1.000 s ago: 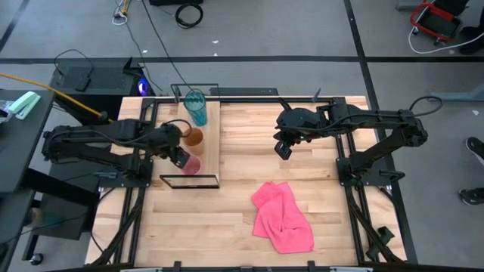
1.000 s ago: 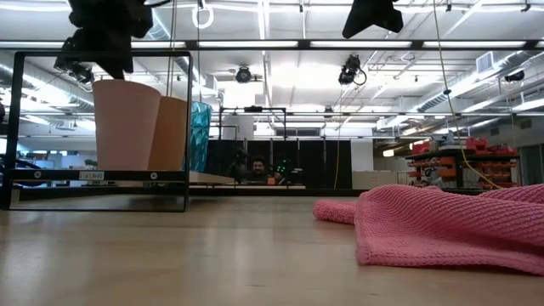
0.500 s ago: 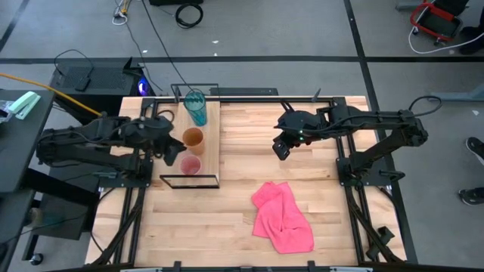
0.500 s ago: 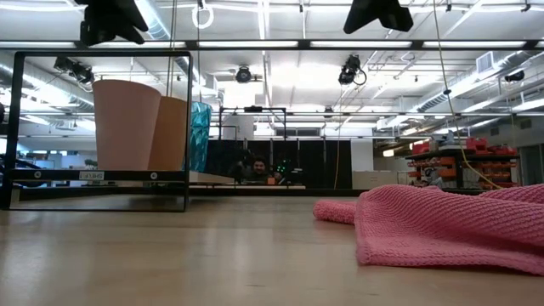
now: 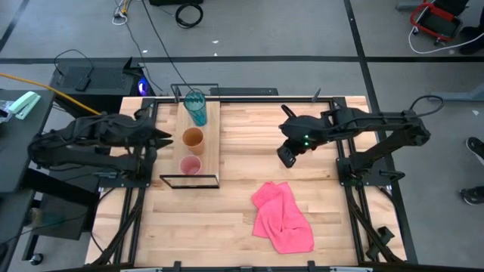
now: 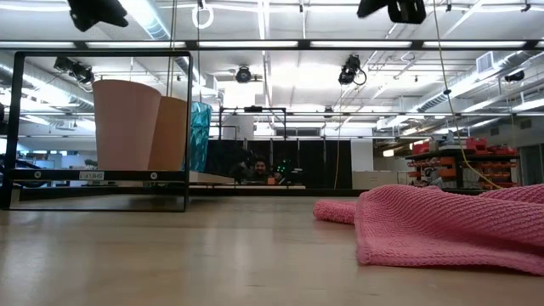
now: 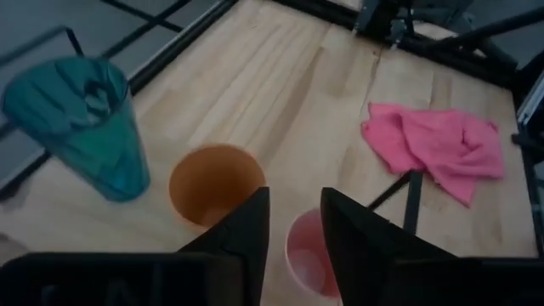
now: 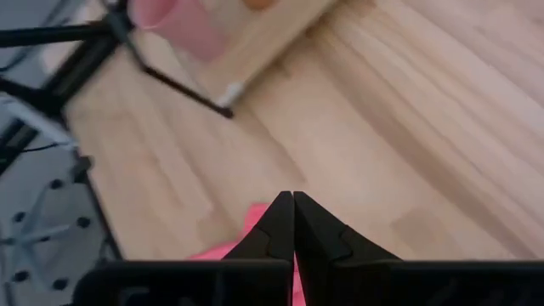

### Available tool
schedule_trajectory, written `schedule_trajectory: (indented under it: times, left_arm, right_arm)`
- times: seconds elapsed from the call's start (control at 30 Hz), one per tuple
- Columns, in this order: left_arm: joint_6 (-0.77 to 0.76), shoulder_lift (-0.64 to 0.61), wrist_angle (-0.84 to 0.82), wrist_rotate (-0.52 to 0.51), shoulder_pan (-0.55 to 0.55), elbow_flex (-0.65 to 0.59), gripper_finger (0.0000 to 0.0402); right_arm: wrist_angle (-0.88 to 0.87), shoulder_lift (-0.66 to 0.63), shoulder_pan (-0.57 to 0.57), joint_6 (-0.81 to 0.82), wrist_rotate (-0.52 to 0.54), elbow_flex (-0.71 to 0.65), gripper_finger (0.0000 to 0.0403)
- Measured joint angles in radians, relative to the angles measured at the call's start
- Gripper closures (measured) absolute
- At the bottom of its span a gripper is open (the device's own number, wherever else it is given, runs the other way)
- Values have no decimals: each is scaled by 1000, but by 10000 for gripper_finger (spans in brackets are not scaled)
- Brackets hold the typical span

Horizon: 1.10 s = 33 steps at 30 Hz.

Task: Stack small to large cups/mugs on shelf
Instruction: Return to Home Position

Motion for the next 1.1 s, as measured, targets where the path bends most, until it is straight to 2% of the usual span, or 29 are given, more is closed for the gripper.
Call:
schedule_trajectory:
  times: [0.23,0.37,0.5,0.63,0.87,1.03,1.1]
  left_arm:
    - [-22,-89,-10,2,0,0,279]
    - [-9,-170,46,41,0,0,283]
    - [7,-235,177,80,0,0,287]
    - [67,-272,319,175,0,0,283]
    - [89,-283,399,179,0,-9,279]
    - [89,-320,459,179,0,-53,285]
    - [83,-357,477,179,0,-66,287]
  right_arm:
    - [150,-73,57,-28,61,0,393]
    - [227,-156,115,-90,153,0,393]
    - [324,-259,172,-174,226,0,390]
    - [423,-354,211,-281,229,0,390]
    - [453,-482,268,-367,227,-4,390]
    - [474,-624,283,-393,221,-102,389]
    - [562,-708,283,-394,218,-175,390]
